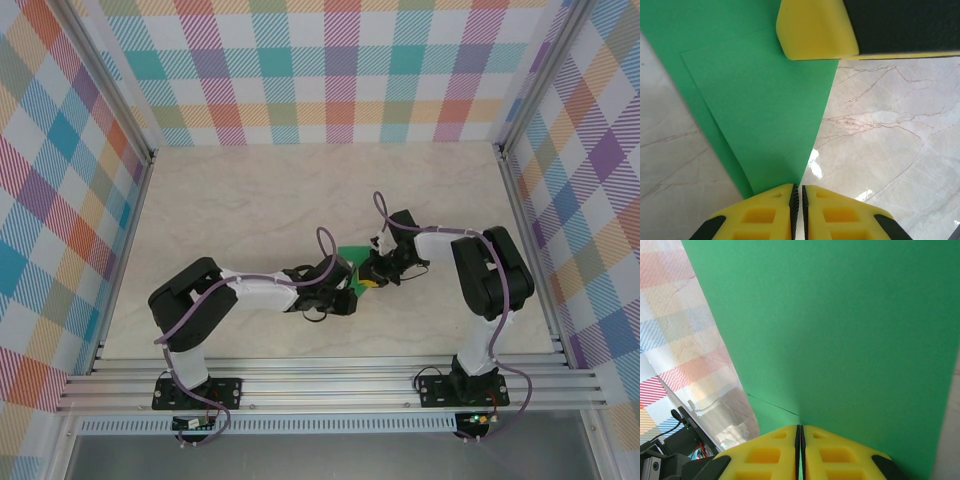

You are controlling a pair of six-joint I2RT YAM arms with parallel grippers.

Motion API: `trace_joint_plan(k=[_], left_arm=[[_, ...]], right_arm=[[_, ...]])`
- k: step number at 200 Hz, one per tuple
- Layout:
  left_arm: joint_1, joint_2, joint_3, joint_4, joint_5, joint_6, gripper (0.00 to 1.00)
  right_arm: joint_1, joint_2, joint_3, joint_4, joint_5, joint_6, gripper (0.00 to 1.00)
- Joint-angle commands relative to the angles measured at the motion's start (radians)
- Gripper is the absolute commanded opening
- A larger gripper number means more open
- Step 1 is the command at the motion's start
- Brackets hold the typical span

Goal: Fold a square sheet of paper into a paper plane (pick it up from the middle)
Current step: Third fold the triangle at the center of the table.

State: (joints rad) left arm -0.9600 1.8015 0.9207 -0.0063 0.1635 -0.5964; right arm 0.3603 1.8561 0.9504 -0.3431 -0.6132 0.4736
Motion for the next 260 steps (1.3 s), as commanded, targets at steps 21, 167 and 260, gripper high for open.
trace_joint_plan(k=[21, 167, 260], left_arm=[[-0.018, -0.028, -0.098, -0.163, 0.008, -0.038, 0.14], [0.023, -0.171, 0.102, -0.198, -0.004, 0.026, 0.16], [0.033, 0.076, 0.178, -0.175, 0.014, 0.041, 0.15]], right_arm=[[-0.002, 0.060, -0.005, -0.033, 0.126, -0.029, 0.13], [-0.003, 0.046, -0.003, -0.034, 0.114, -0.017, 0.13], [-0.001, 0.046, 0.004, -0.028, 0.113, -0.006, 0.14]])
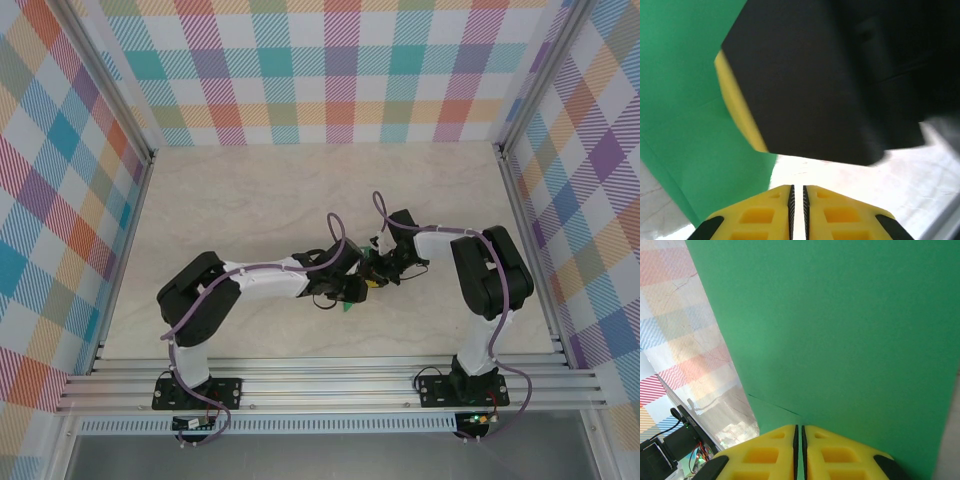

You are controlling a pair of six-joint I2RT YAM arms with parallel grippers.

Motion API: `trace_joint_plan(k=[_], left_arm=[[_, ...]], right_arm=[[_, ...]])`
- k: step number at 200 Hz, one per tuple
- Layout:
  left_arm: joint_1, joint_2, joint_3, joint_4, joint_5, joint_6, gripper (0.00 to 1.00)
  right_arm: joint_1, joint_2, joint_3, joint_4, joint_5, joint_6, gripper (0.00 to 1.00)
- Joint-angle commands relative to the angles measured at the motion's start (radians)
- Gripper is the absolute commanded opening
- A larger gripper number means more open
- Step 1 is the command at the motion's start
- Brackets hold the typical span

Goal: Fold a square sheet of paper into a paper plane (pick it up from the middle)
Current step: Third fold the triangle at the center of the table.

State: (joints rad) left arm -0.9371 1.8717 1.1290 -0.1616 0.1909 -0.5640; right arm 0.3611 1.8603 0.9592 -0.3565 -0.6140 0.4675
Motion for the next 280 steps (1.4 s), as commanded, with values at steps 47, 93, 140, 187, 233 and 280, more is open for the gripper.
trace_joint_plan(k=[47, 93, 140, 187, 233, 280], left_arm=[[0.011, 0.002, -0.147, -0.034, -0.060, -0.028, 0.13], [0.009, -0.009, -0.250, 0.027, -0.021, -0.073, 0.13], [0.010, -0.017, -0.259, 0.055, -0.013, -0.080, 0.10], [0.009, -0.018, -0.256, 0.074, -0.007, -0.080, 0.04], [0.004, -0.015, -0.238, 0.068, -0.005, -0.078, 0.04], [0.000, -0.010, -0.237, 0.038, -0.011, -0.074, 0.03]], right_arm=[[-0.002, 0.039, 0.013, -0.033, 0.121, -0.005, 0.15], [-0.003, 0.003, 0.037, -0.054, 0.107, -0.013, 0.16], [-0.002, -0.158, 0.004, -0.055, 0.092, 0.014, 0.17], [0.028, -0.178, -0.098, 0.029, 0.019, 0.072, 0.07], [0.072, -0.123, -0.105, 0.071, 0.001, 0.081, 0.07], [0.066, -0.037, -0.036, 0.008, 0.159, 0.046, 0.08]])
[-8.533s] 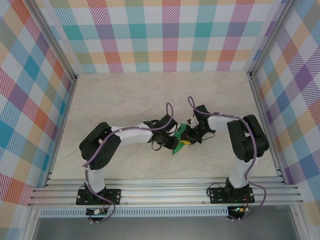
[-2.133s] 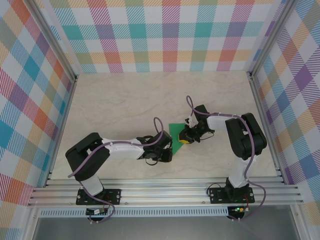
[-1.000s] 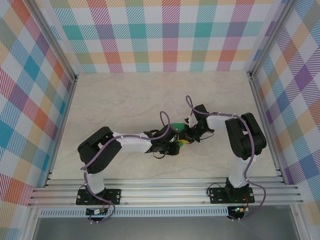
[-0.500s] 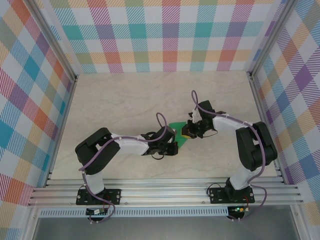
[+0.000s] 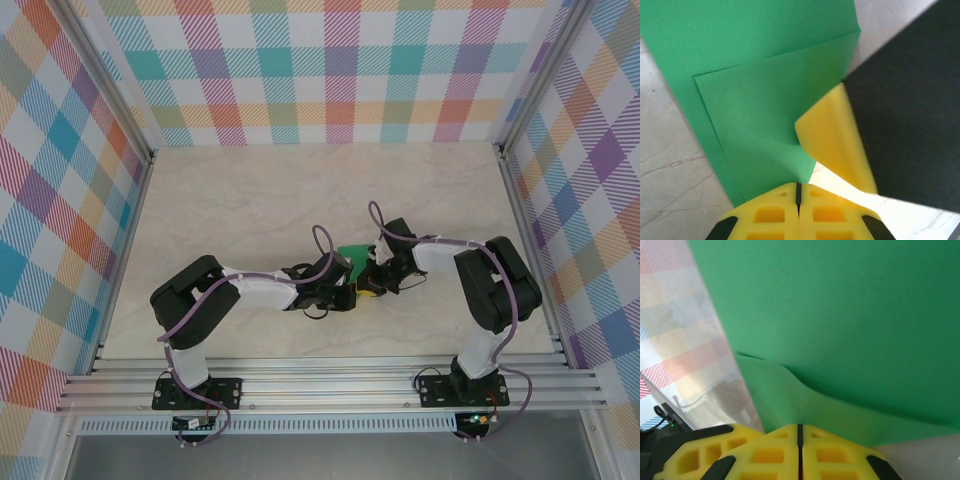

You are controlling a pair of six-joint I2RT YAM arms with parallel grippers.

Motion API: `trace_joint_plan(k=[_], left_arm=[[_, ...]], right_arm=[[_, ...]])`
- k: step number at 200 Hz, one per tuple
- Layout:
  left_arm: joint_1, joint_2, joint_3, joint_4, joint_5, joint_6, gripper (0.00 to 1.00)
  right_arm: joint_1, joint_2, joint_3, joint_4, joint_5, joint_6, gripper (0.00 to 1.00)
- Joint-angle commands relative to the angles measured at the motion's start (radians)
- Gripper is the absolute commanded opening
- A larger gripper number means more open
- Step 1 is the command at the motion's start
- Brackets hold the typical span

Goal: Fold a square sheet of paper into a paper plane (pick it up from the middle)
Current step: Third fold the triangle at the center of the table.

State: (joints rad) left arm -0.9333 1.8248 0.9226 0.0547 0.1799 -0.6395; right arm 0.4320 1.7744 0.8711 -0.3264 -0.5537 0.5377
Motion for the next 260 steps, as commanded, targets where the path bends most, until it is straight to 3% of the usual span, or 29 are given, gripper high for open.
trace_joint_plan(k=[1, 59, 143, 194, 234, 260], left_arm=[[-0.004, 0.036, -0.030, -0.178, -0.001, 0.002, 0.03], [-0.006, 0.004, -0.089, -0.181, -0.022, -0.004, 0.02], [-0.006, -0.004, -0.103, -0.168, -0.017, -0.005, 0.01], [-0.007, -0.006, -0.099, -0.169, -0.017, -0.002, 0.01], [-0.008, 0.001, -0.081, -0.167, -0.013, 0.002, 0.02], [-0.008, 0.006, -0.068, -0.166, -0.007, 0.004, 0.02]], right_arm=[[-0.004, 0.050, 0.054, -0.023, 0.101, -0.025, 0.08], [-0.057, 0.087, 0.115, -0.034, 0.211, -0.040, 0.09], [-0.151, 0.079, 0.127, 0.012, 0.135, -0.080, 0.11], [-0.153, -0.059, 0.118, -0.033, 0.143, -0.106, 0.14], [-0.131, -0.105, 0.068, 0.022, -0.026, -0.073, 0.16], [-0.070, -0.063, 0.074, 0.021, -0.055, -0.065, 0.16]])
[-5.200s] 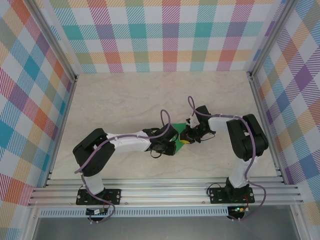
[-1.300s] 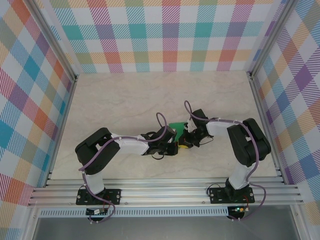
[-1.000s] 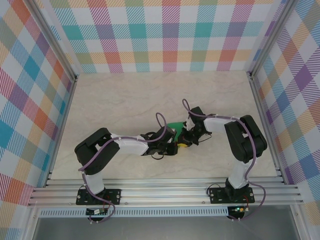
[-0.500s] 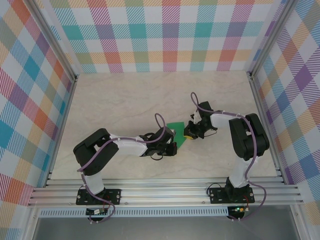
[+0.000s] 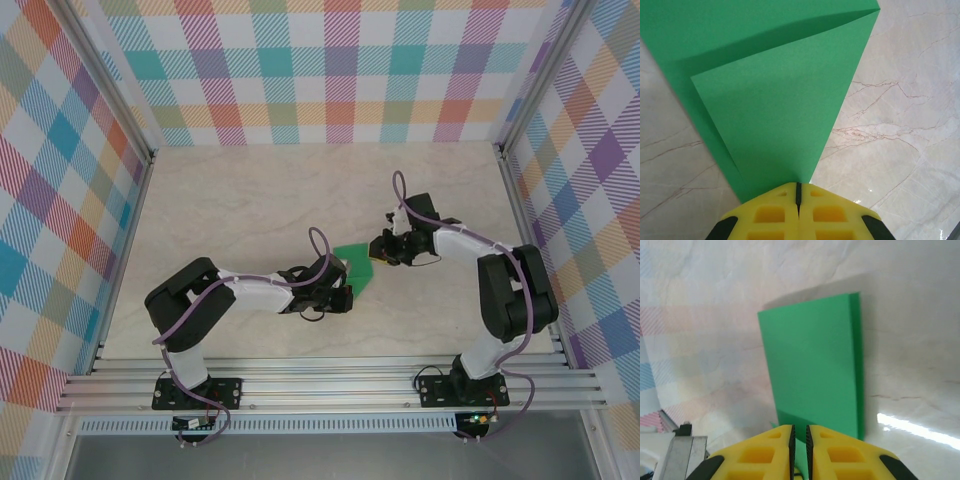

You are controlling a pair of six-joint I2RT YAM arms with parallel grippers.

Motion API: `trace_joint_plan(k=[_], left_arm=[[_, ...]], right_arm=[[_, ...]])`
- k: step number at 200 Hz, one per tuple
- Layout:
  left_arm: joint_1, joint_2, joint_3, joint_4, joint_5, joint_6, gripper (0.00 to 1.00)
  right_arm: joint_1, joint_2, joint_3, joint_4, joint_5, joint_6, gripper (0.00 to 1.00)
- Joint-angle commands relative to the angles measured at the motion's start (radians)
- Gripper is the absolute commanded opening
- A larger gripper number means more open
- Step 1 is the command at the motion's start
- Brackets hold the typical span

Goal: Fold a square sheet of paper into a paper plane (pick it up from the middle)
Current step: Third fold the triangle at the center of the table.

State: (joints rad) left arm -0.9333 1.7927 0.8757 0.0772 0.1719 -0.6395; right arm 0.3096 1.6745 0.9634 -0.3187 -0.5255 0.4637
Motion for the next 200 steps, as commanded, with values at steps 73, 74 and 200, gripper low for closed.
trace_joint_plan(k=[73, 74, 200], left_arm=[[-0.009, 0.047, -0.007, -0.204, 0.012, 0.016, 0.03], [-0.010, 0.047, -0.007, -0.205, 0.013, 0.015, 0.03], [-0.027, -0.002, -0.064, -0.297, 0.079, 0.072, 0.05]], right_arm=[[0.066, 0.187, -0.025, 0.024, 0.012, 0.027, 0.13], [0.066, 0.188, -0.025, 0.024, 0.015, 0.027, 0.13], [0.066, 0.243, 0.012, -0.033, 0.096, 0.029, 0.09]])
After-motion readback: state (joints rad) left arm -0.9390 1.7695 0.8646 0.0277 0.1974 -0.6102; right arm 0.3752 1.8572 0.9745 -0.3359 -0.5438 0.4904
